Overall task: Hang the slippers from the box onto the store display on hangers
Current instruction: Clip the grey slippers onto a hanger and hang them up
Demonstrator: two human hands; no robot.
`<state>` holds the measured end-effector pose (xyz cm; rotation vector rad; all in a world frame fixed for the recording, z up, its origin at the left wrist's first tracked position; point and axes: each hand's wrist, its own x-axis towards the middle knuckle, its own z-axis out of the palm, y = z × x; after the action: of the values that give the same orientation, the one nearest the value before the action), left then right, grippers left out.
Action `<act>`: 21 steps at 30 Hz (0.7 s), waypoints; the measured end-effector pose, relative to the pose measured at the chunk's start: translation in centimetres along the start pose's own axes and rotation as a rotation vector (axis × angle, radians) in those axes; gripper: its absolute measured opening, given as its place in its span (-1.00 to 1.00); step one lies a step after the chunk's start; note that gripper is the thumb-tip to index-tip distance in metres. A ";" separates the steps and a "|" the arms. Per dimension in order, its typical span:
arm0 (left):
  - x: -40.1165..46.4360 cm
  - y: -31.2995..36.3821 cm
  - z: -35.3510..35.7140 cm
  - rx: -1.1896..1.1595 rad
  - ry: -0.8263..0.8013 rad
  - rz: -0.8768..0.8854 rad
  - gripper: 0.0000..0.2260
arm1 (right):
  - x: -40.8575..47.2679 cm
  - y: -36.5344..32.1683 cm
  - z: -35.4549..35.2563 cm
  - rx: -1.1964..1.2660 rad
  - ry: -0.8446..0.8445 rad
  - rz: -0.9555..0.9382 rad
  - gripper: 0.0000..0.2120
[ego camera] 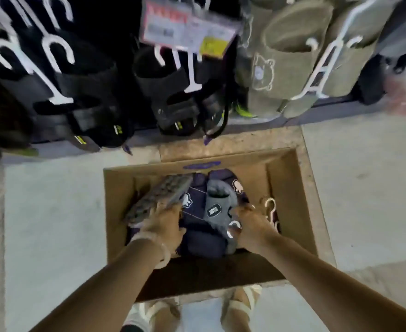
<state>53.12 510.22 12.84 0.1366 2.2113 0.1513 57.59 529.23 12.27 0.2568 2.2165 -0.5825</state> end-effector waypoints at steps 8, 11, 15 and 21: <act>11.9 -3.0 7.2 0.203 0.104 -0.126 -0.34 | 11.8 2.7 8.2 -0.045 0.105 -0.070 -0.29; 14.3 -4.5 9.3 0.261 0.069 -0.133 -0.18 | 13.7 3.1 9.8 -0.212 0.017 -0.114 -0.05; 15.7 -5.3 10.2 0.366 0.076 -0.108 -0.24 | 14.8 3.5 11.8 -0.437 -0.041 -0.101 0.06; 14.2 -4.4 7.3 0.208 0.106 -0.058 -0.47 | 13.9 4.0 10.1 -0.422 0.081 -0.126 0.08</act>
<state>50.26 508.52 -3.34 0.1819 2.3309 -0.1066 56.73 527.64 -5.32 -0.0799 2.3829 -0.1606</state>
